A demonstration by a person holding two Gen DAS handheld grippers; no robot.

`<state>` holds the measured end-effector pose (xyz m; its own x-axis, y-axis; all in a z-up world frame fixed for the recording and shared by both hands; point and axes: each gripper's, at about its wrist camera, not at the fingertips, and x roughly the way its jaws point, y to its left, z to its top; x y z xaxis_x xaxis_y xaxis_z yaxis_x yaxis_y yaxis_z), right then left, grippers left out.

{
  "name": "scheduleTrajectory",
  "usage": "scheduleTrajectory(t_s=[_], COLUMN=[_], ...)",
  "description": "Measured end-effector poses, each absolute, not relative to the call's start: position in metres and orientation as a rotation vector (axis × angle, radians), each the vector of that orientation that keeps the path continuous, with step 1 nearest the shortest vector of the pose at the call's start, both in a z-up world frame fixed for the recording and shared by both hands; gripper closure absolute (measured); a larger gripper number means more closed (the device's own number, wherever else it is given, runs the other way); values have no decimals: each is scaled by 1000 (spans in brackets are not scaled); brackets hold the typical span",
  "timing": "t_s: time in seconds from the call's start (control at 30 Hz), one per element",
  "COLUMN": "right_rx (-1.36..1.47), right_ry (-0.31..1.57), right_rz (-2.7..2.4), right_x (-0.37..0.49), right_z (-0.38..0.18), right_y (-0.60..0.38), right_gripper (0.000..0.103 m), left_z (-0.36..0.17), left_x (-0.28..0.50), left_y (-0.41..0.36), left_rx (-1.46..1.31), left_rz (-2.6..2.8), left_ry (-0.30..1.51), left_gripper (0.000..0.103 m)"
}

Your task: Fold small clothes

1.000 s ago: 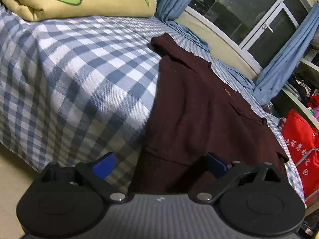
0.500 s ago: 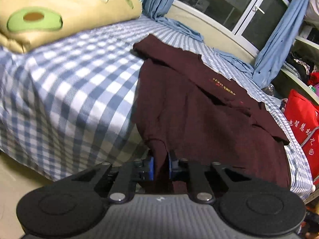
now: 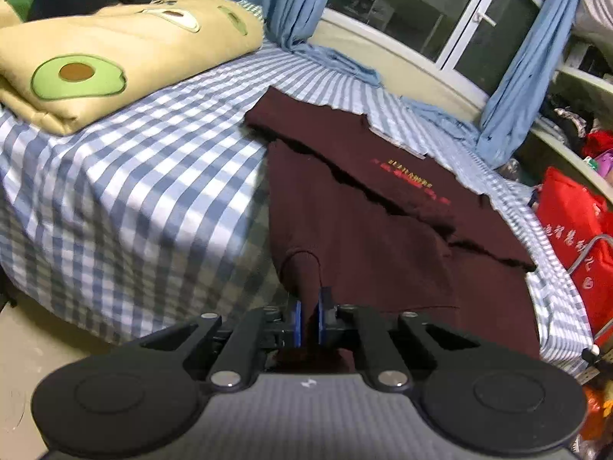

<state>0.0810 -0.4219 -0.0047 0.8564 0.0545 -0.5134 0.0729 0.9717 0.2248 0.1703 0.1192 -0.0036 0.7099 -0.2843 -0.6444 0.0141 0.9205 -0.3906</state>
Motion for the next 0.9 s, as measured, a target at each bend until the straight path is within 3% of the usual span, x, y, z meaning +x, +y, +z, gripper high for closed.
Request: scheduleTrajectory(t_s=[0.17,0.3,0.37,0.43,0.53,0.8,0.87,0.9], right_rx=[307,352,374,400,465,728,742,735], right_ry=[578,619,642,662,678,704,686,686], right_rz=[-17,63,96,127,170,324,334,330], right_x=[68,72,80,90,104,143,144,143], right_z=[-23,-49,-64,-82,-107,-162,-161,-158], right_y=[-439,-418,-405,-394,-388,-399,-398,-397], right_gripper=[103,69,58,38,17,7,13,27], left_z=[-12,-10,-8,-7,-6,-4,-4,-4], left_x=[165,166,166,166,167,168,168,168], left_y=[118,117,116,117,120,119,120,120], left_rx=[-399,-401,-391,-392,-401,-384,-385,-387], left_rz=[-157,-158,-155,-153,-150,-140,-135,-133], left_ry=[776,775,777,776,775,779,780,781], left_gripper=[100,100,100,100,100,100,100,100])
